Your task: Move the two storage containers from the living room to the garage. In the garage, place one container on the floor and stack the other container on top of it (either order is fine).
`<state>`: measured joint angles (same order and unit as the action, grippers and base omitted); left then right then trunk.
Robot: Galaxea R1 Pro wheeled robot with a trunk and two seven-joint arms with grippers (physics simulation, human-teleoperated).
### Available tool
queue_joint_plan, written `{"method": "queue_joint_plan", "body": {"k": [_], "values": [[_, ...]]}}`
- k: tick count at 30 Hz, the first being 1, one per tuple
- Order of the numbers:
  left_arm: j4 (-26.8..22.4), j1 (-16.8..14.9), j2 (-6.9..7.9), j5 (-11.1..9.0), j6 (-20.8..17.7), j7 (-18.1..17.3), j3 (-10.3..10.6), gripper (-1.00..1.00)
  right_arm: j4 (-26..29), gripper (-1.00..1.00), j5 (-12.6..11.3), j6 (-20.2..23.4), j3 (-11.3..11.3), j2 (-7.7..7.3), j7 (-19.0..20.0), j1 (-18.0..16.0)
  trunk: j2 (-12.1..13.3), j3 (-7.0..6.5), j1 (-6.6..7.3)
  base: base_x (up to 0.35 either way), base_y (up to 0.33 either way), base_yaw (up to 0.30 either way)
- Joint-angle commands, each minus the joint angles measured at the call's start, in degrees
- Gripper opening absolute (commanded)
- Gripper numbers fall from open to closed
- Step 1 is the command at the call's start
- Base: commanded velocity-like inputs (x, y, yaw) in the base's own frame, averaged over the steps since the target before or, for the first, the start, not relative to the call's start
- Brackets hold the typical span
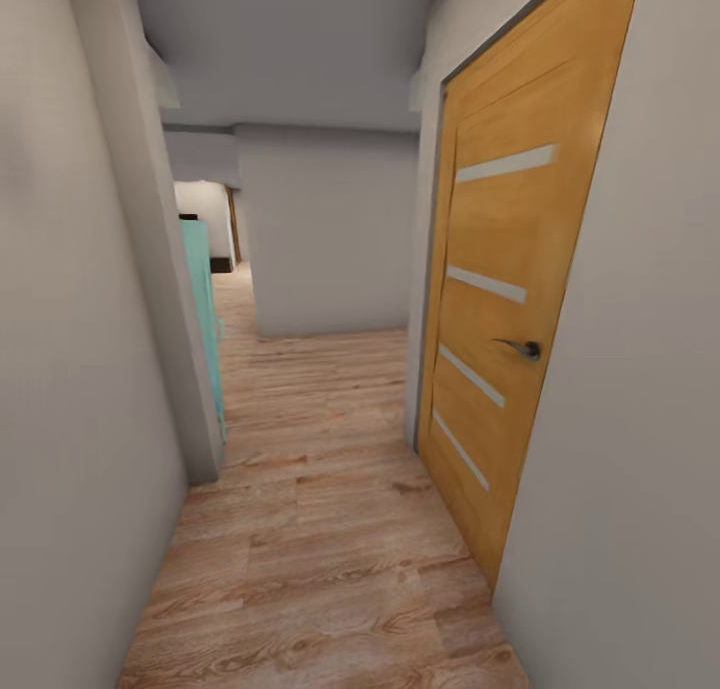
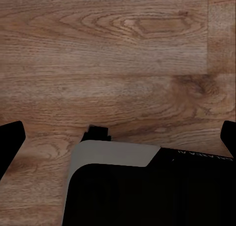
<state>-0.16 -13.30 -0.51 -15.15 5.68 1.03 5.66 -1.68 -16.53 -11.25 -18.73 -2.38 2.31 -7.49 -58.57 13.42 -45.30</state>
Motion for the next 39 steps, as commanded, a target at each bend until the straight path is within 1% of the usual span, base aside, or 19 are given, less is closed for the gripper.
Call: {"method": "queue_joint_plan", "body": {"k": [1, 20, 29, 39], "values": [[0.1, -0.1, -0.02, -0.5, 0.2, 0.1, 0.5, 1.0, -0.2, 1.0, -0.6, -0.4, -0.4, 0.0, 0.2, -0.1, 0.0, 0.07, -0.03, 0.265, 0.0, 0.273], [0.1, -0.1, -0.02, -0.5, 0.2, 0.1, 0.5, 1.0, -0.2, 1.0, -0.6, -0.3, -0.4, 0.01, 0.3, -0.1, 0.0, 0.07, -0.03, 0.263, 0.0, 0.267], [0.1, -0.1, -0.11, -0.5, 0.2, 0.1, 0.6, 1.0, -0.2, 1.0, -0.7, -0.4, -0.4, -0.01, 0.3, -0.1, 0.0, 0.07, -0.03, 0.282, 0.0, 0.032], [0.1, -0.1, -0.11, -0.5, 0.2, 0.1, 0.6, 1.0, -0.2, 1.0, 0.1, -0.3, -0.9, -0.08, 0.3, -0.1, 0.0, 0.07, -0.03, 0.32, 0.0, 0.001]]}}
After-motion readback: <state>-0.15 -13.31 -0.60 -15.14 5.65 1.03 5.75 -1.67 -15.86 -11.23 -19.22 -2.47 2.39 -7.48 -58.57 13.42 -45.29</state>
